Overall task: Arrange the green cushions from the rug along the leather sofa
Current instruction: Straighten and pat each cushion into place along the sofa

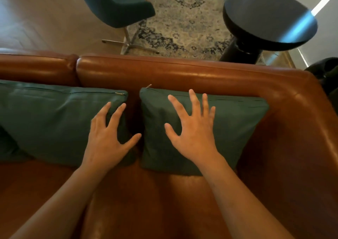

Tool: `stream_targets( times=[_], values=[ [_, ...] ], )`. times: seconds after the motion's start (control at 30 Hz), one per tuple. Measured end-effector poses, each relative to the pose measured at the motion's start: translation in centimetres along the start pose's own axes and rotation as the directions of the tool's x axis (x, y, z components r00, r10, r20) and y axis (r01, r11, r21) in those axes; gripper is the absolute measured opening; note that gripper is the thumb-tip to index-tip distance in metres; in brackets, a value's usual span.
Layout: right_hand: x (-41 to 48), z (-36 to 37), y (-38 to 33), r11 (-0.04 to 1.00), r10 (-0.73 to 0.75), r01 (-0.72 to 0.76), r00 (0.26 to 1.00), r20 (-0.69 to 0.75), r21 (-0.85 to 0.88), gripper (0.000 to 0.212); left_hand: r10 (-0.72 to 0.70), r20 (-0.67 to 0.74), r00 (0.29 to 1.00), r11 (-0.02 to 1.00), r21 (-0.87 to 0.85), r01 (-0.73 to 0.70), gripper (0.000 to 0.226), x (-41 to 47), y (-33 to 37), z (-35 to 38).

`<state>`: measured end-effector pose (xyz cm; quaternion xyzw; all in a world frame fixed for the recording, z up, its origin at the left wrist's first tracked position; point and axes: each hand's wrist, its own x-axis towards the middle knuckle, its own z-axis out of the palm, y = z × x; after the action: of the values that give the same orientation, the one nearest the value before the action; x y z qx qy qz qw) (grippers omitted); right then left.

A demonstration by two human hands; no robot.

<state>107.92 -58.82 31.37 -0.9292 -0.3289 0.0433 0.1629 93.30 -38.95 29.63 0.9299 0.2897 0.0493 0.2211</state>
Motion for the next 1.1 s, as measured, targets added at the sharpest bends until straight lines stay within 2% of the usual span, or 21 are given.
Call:
stream_targets(
  times=[0.1,0.2,0.33,0.47,0.63,0.93,1.0,1.03,1.1],
  values=[
    [1.0,2.3,-6.0,0.998,-0.044,0.043,0.999,0.022,0.048,0.076,0.046,-0.062,0.997,0.999,0.032,-0.044,0.097,0.5,-4.6,-2.9],
    [2.3,4.8,-12.6,0.992,-0.077,0.074,0.997,0.030,0.105,0.076,0.003,-0.104,0.995,0.998,0.060,0.003,0.096,1.5,-10.0,-6.4],
    [4.1,7.0,-19.7,0.991,-0.090,0.086,0.995,0.031,0.107,0.077,-0.010,-0.040,0.999,0.987,0.161,0.016,0.102,3.6,-16.3,-10.3],
    [5.7,9.2,-23.9,0.998,-0.026,0.017,0.989,0.145,0.063,0.078,-0.048,0.041,0.998,0.968,0.248,0.036,0.106,5.9,-21.4,-12.7],
    [7.0,12.2,-24.3,0.998,0.065,-0.058,0.966,0.251,-0.035,0.083,-0.060,0.177,0.982,0.937,0.348,-0.006,0.108,8.1,-25.0,-12.9],
    [9.6,14.2,-23.6,0.996,0.086,-0.078,0.968,0.234,-0.044,0.084,-0.082,0.169,0.982,0.947,0.319,0.024,0.105,10.1,-24.6,-11.2],
    [8.8,13.7,-23.1,0.998,0.054,-0.062,0.974,0.218,0.026,0.083,-0.071,0.100,0.992,0.965,0.258,0.043,0.101,9.2,-24.9,-11.8],
    [8.1,13.5,-22.7,0.995,0.040,-0.056,0.983,0.181,0.084,0.081,-0.076,0.013,0.997,0.974,0.216,0.071,0.097,8.6,-25.2,-12.1],
    [6.2,13.4,-21.6,0.979,0.042,-0.048,0.998,0.038,0.196,0.077,-0.184,-0.142,0.973,0.978,0.074,0.196,0.088,7.3,-26.6,-12.6]
  ],
)
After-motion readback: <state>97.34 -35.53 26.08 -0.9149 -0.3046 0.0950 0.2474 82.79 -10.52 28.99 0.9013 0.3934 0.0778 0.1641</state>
